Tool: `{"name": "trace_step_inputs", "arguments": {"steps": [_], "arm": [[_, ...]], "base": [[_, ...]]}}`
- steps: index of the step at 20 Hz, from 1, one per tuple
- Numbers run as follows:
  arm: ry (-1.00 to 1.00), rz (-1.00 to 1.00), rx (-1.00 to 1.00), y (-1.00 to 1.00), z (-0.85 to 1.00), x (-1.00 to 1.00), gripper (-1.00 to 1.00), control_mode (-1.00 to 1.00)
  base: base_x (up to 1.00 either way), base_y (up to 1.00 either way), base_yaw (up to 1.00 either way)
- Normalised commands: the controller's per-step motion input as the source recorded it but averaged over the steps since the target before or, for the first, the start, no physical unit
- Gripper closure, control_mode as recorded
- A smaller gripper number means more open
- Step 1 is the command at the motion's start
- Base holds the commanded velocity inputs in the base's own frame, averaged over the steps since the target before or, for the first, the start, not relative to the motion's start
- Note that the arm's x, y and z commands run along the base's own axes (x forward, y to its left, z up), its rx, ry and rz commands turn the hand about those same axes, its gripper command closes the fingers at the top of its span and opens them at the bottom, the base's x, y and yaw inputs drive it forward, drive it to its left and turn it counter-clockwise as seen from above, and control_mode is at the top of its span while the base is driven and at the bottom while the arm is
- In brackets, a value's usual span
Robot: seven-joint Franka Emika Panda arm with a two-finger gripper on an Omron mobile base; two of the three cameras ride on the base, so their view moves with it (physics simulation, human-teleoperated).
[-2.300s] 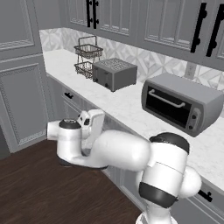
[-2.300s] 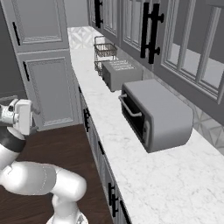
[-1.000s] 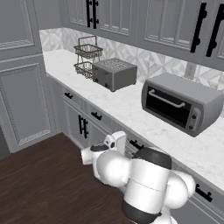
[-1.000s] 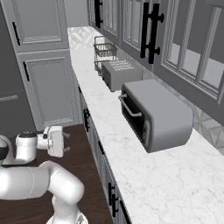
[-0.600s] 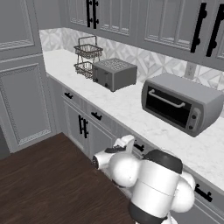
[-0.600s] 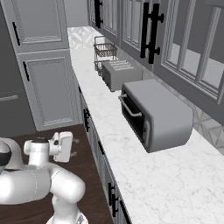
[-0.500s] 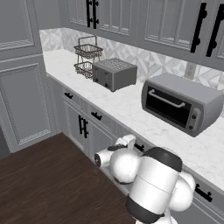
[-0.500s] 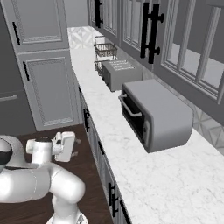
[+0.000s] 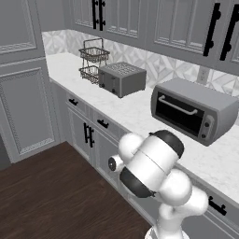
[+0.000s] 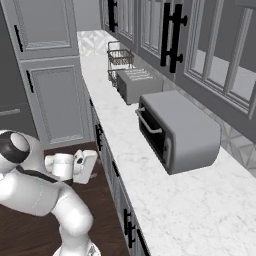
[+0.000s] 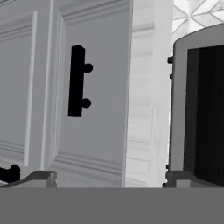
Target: Take a straw from the drawer in front and place it inside the glass cup on the dining counter.
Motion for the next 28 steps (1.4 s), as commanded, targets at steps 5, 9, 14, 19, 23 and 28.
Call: {"name": "trace_step_inputs", "arguments": {"steps": [5,9,14,19,23,28], "arm": [[0.00,0.00,0.00,-0.14,-0.29,0.21,-1.00,-1.00],[0.00,0.00,0.00,-0.11,-0.20,0.36,-1.00,-1.00],[0.00,0.00,0.00,-0.08,-0.22,0.46,-1.00,-1.00],[0.01,0.00,0.00,0.00,-0.34,0.43,-1.00,-1.00],[0.00,0.00,0.00,-0.06,-0.24,0.49,-1.00,-1.00],[0.01,0.00,0.00,-0.30,-0.12,0.49,-1.00,-1.00]], "base": [[0.00,0.00,0.00],[0.00,0.00,0.00],[0.00,0.00,0.00],[0.00,0.00,0.00],[0.00,0.00,0.00],[0.00,0.00,0.00]]}}
